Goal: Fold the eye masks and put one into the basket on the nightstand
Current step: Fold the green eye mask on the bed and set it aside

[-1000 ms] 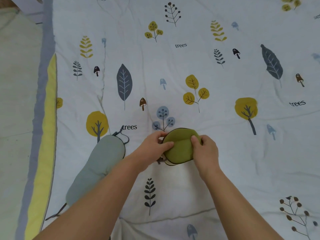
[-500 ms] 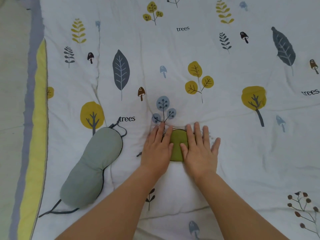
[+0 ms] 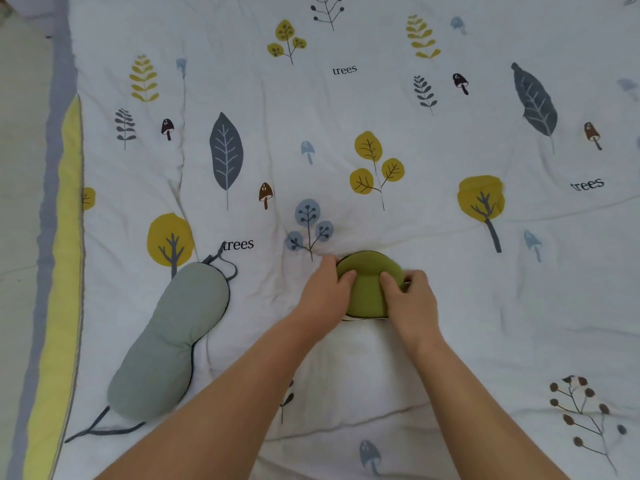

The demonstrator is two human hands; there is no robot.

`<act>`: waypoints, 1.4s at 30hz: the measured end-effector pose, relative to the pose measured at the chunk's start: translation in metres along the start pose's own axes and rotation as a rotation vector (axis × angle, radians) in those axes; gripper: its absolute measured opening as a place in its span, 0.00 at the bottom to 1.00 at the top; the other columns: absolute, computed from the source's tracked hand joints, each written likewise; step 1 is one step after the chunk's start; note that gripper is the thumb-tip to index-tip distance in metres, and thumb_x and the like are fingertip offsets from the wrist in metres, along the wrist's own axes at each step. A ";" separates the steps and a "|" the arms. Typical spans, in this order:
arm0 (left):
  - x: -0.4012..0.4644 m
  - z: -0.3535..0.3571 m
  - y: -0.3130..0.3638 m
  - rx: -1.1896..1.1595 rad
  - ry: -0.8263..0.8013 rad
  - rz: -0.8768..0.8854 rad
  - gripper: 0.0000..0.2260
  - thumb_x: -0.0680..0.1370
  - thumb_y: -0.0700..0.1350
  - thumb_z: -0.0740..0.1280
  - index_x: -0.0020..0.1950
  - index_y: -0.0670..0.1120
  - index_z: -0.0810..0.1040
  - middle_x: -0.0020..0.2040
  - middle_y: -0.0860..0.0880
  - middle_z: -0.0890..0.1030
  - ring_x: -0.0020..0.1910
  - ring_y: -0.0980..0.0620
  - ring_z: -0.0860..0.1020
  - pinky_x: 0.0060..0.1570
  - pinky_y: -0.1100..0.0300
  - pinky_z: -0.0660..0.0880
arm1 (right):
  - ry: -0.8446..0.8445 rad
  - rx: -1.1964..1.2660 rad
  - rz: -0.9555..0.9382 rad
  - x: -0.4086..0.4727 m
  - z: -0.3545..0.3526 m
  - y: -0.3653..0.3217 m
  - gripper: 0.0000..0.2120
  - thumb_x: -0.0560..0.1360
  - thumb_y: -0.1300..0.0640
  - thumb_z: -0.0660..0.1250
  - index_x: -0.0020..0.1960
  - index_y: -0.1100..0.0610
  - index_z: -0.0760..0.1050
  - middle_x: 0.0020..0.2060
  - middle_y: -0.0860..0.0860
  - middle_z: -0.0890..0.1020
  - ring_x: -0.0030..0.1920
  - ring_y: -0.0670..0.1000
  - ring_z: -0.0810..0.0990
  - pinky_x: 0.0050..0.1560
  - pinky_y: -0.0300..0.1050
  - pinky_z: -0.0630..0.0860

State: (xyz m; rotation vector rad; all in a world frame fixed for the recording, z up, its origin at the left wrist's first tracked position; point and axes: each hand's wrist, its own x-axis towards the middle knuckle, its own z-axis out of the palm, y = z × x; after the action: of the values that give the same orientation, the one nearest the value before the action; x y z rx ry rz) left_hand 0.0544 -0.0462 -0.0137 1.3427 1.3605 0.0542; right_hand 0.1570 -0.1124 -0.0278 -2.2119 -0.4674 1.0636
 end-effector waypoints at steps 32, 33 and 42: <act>-0.013 0.003 0.027 0.262 0.226 0.163 0.14 0.76 0.49 0.62 0.57 0.43 0.72 0.56 0.43 0.77 0.51 0.46 0.76 0.46 0.59 0.68 | 0.242 -0.760 -0.464 -0.015 -0.032 -0.040 0.18 0.77 0.56 0.58 0.65 0.60 0.70 0.59 0.60 0.76 0.60 0.61 0.70 0.57 0.54 0.66; -0.018 -0.004 0.023 0.258 0.233 0.158 0.13 0.76 0.49 0.62 0.57 0.43 0.73 0.55 0.44 0.77 0.51 0.47 0.76 0.46 0.59 0.68 | 0.216 -0.793 -0.496 -0.020 -0.027 -0.042 0.18 0.77 0.57 0.58 0.64 0.60 0.71 0.57 0.60 0.77 0.59 0.61 0.71 0.56 0.54 0.67; -0.061 -0.064 -0.039 0.258 0.320 0.034 0.09 0.76 0.46 0.62 0.52 0.43 0.75 0.52 0.44 0.80 0.50 0.47 0.77 0.48 0.56 0.71 | -0.102 -1.012 -0.734 -0.070 0.038 -0.058 0.13 0.79 0.54 0.53 0.57 0.58 0.73 0.53 0.55 0.77 0.54 0.57 0.72 0.51 0.50 0.68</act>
State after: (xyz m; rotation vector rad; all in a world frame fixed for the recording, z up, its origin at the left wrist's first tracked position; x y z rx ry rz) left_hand -0.0346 -0.0612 0.0205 1.6240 1.6556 0.1245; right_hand 0.0819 -0.0937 0.0326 -2.3722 -2.0203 0.5525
